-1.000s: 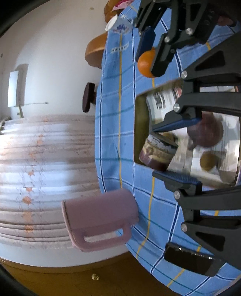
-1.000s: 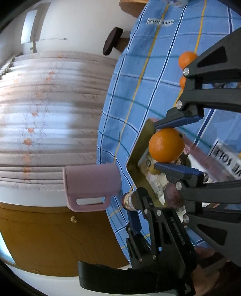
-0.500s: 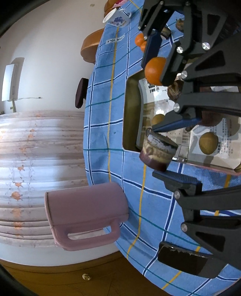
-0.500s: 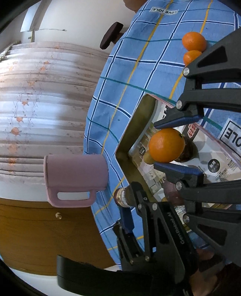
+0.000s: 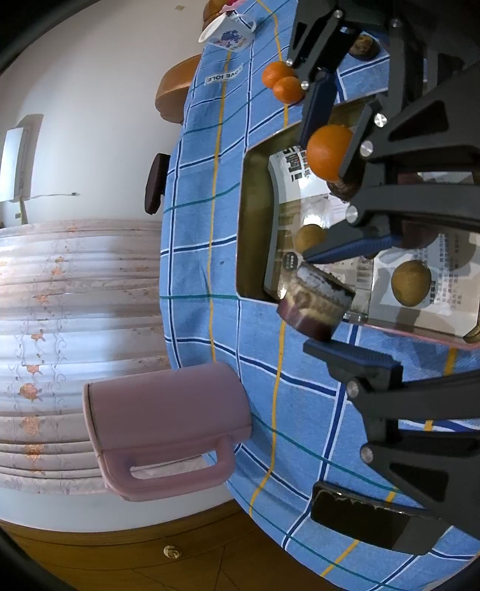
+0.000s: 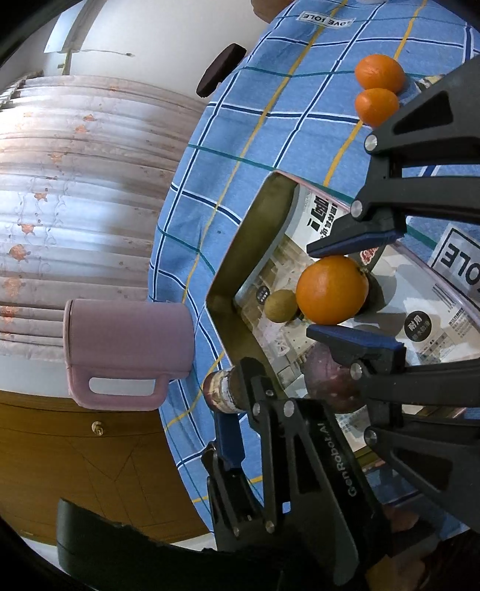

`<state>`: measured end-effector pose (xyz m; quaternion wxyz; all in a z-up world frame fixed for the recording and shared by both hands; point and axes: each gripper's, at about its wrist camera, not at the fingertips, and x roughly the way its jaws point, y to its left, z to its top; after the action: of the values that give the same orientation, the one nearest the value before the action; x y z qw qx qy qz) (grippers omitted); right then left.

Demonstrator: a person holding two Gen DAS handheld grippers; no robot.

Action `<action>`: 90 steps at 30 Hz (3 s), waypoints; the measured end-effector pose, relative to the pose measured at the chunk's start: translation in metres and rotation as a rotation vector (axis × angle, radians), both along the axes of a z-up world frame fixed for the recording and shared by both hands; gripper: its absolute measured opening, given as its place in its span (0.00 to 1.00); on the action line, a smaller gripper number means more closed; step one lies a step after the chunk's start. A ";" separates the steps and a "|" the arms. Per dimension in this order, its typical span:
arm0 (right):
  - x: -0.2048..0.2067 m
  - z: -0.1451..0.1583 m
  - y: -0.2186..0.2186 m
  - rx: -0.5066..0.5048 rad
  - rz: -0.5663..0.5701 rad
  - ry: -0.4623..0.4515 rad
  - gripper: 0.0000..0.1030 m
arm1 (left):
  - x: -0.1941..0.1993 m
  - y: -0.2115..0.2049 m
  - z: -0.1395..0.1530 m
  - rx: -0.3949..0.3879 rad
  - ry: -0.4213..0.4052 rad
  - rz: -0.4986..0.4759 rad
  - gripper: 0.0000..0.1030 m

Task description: Organize fruits

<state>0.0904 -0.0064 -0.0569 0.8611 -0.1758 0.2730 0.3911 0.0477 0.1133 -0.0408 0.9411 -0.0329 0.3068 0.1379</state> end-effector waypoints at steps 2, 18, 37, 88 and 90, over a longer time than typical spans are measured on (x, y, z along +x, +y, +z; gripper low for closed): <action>-0.002 0.000 0.001 -0.004 0.002 -0.002 0.38 | -0.001 -0.001 0.000 -0.001 0.001 -0.002 0.43; -0.016 0.012 -0.026 -0.004 -0.031 -0.047 0.64 | -0.027 -0.017 0.030 0.055 -0.095 -0.001 0.95; 0.009 -0.015 -0.162 -0.015 -0.262 0.143 0.64 | -0.013 -0.089 0.024 0.014 -0.067 -0.163 0.96; 0.040 -0.010 -0.234 0.026 -0.493 0.111 0.43 | 0.062 -0.220 -0.012 -0.004 0.102 -0.505 0.38; 0.039 -0.008 -0.235 0.035 -0.488 0.101 0.43 | 0.060 -0.218 -0.010 -0.002 0.085 -0.499 0.38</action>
<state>0.1291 -0.2409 -0.0648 0.9182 -0.0697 0.3433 0.1846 0.1081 -0.1049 -0.0510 0.9322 0.0490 0.3451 -0.0976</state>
